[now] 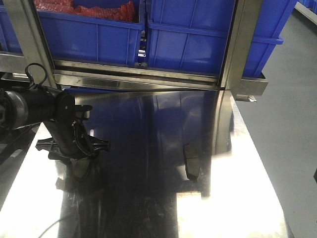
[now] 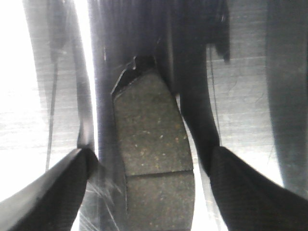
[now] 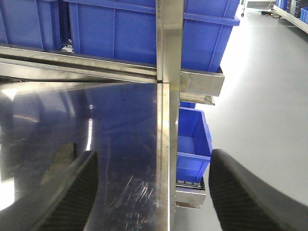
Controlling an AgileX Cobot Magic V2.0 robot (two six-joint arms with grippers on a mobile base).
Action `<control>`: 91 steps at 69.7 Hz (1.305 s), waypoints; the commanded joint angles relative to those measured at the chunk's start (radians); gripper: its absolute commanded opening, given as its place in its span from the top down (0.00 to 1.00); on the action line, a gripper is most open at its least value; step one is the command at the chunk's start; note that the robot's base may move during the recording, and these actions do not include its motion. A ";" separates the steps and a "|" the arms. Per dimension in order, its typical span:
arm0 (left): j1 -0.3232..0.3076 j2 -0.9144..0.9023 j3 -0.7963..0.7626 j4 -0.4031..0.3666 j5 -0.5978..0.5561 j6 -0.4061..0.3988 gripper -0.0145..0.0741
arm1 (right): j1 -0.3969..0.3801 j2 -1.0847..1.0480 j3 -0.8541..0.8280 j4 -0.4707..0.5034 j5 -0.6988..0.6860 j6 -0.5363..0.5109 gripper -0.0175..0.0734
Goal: Move and align brake pads A on conveyor
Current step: 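Lower the open left gripper over the brake pad nearest it, then close the left gripper on the brake pad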
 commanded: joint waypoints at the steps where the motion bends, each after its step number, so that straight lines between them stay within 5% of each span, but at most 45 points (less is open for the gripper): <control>1: -0.002 -0.027 -0.009 -0.015 0.061 -0.011 0.23 | -0.001 0.009 -0.028 -0.002 -0.071 -0.007 0.29; 16: -0.002 -0.017 -0.009 -0.015 0.071 0.008 0.32 | -0.001 0.009 -0.028 -0.002 -0.071 -0.007 0.29; 52: -0.003 -0.037 -0.052 -0.026 0.075 0.046 0.75 | -0.001 0.009 -0.028 -0.002 -0.071 -0.007 0.29; 91: -0.003 -0.277 -0.054 0.096 0.016 0.046 0.83 | -0.001 0.009 -0.028 -0.002 -0.071 -0.007 0.29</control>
